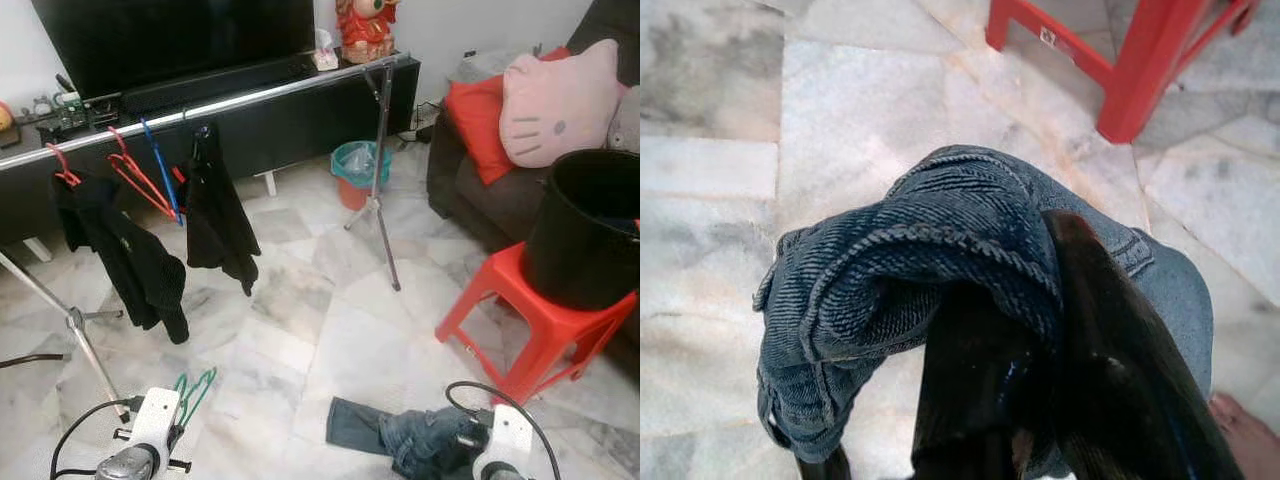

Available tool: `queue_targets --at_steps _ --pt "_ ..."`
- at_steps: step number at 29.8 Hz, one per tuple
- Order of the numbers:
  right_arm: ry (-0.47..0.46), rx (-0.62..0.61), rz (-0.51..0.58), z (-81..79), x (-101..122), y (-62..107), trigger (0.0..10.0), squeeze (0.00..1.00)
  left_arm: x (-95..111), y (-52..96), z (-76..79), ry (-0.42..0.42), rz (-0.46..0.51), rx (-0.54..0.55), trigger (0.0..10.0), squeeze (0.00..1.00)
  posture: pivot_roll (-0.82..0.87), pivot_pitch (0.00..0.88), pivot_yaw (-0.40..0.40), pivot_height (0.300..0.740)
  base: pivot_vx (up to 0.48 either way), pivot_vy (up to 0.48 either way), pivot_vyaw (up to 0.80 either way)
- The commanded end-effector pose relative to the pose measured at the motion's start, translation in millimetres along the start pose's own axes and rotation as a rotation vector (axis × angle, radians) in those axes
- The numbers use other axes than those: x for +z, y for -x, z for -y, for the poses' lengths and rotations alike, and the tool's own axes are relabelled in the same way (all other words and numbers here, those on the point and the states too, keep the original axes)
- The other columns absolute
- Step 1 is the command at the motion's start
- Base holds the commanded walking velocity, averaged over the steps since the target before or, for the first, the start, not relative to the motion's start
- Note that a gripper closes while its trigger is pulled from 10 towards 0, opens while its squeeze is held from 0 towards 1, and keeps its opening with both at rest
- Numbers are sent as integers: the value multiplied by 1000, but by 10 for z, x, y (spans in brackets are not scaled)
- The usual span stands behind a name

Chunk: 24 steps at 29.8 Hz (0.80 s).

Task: Hang hanger

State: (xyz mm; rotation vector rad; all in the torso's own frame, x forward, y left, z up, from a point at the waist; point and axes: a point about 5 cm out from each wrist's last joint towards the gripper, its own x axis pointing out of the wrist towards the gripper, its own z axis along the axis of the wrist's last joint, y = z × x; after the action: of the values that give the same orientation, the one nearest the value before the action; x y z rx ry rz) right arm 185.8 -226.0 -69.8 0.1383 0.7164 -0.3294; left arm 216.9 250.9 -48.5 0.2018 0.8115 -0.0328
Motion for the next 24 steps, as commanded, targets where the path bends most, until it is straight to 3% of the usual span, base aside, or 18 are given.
queue_targets --at_steps 1,9,24 --pt "-19 -3 13 -18 7 1 10000 0 -78 21 -29 18 -29 7 10000 0 52 0 67 740 0 0 769" --pt "-35 -15 -6 10 -49 20 10000 0 -74 21 -26 24 -28 -1 10000 0 58 0 70 740 0 0 733" --pt "-61 -17 27 -6 71 -22 10000 0 -13 14 -54 65 3 3 10000 0 70 0 79 740 0 0 682"
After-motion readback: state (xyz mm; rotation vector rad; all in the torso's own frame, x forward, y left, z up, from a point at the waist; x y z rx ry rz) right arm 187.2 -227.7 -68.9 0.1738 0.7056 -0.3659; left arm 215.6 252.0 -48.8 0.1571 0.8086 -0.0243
